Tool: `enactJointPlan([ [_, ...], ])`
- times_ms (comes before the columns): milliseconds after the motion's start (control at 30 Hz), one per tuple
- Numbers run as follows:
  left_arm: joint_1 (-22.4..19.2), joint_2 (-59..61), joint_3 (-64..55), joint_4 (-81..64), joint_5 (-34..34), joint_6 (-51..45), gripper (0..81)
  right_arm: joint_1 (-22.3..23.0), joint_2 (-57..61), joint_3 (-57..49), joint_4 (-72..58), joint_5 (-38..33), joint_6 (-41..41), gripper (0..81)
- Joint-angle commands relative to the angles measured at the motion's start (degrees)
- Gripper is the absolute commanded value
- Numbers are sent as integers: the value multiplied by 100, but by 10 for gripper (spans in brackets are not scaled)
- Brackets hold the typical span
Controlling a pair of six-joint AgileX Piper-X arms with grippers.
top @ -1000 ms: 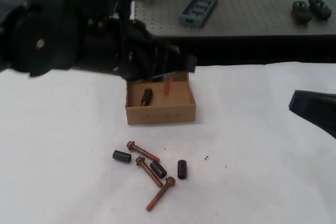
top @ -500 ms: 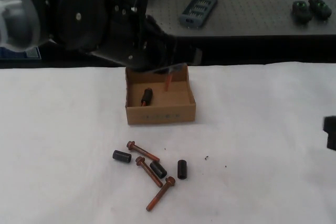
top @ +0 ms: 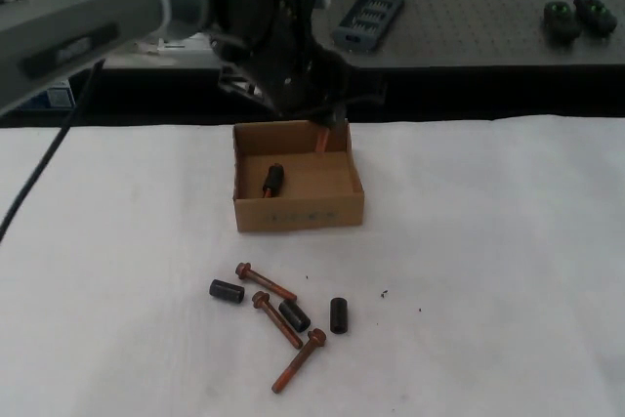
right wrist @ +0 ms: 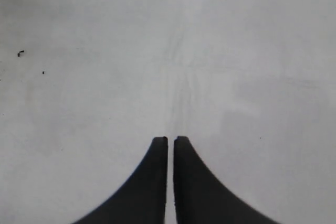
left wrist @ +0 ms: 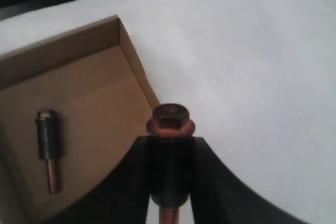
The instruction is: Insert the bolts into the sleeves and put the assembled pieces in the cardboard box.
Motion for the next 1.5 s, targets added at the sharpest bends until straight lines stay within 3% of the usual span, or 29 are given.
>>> enactJointPlan([
  [0, 94, 617, -1322, 756, -353, -14, 6, -17, -76, -65, 37, 5, -57, 39],
  [267, 262, 1545, -2405, 1232, -384, -578, 6, -17, -76, -65, 37, 5, -57, 39],
  [1200, 362, 2295, -2411, 1117, -384, -549, 3, -17, -76, -65, 37, 5, -57, 39],
  [1267, 362, 2295, -2411, 1163, -384, -549, 59, -17, -76, -65, 37, 5, -57, 39],
  [1400, 362, 2295, -2411, 1199, -384, -567, 269, -17, -76, -65, 37, 5, -57, 39],
  [1467, 362, 2295, -2411, 1199, -384, -565, 328, -17, -76, -65, 37, 5, -57, 39],
])
